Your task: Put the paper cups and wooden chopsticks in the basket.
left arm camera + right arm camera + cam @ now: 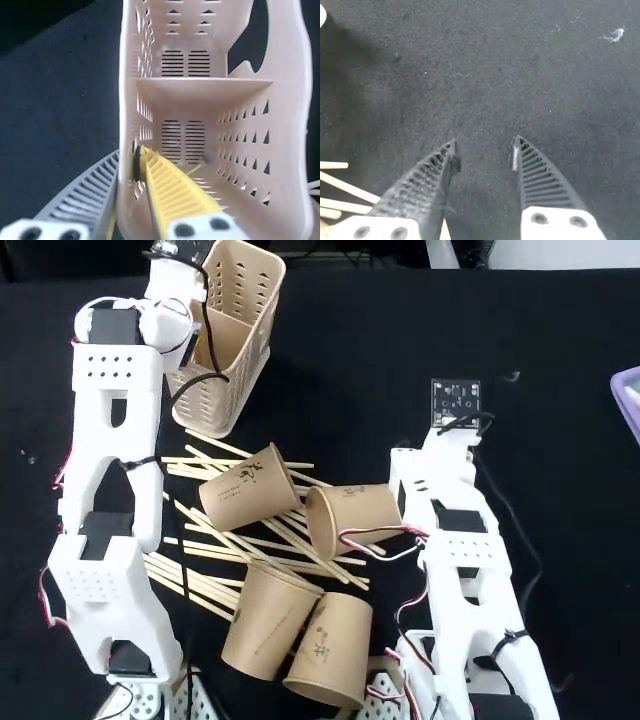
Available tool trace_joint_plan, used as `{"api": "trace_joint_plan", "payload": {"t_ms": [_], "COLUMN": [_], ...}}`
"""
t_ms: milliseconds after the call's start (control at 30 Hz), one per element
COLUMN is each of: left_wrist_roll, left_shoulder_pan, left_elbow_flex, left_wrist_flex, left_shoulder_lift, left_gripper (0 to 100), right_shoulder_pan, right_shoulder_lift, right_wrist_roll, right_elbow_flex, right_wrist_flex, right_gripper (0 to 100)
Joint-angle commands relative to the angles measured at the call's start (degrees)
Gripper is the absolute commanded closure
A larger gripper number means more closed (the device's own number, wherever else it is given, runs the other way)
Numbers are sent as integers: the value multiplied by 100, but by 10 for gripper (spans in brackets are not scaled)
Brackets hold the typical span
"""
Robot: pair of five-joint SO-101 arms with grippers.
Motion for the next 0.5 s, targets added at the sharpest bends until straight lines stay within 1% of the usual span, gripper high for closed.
{"api": "trace_joint_plan", "payload": {"t_ms": [0, 167, 267, 333, 467], "left_wrist_roll": [-185, -202, -193, -62, 993], "left_shoulder_pan": [-154, -312, -347, -382, -470], "left_elbow_flex": [48, -13, -189, -303, -936], "left_wrist_flex": [-9, -18, 35, 132, 440], "left_shoulder_lift": [-158, -220, -220, -229, -229], "left_gripper": [938, 742, 658, 647, 647], "right_shoulder_pan": [-88, -88, -88, -88, -88], "right_shoulder_lift": [-13, -13, -13, -13, -13], "right_wrist_roll": [62, 53, 62, 62, 62], "right_elbow_flex": [-13, -13, 40, 40, 48], "right_wrist_flex": [-132, -132, -141, -141, -141], "right_gripper": [818, 818, 818, 818, 818]}}
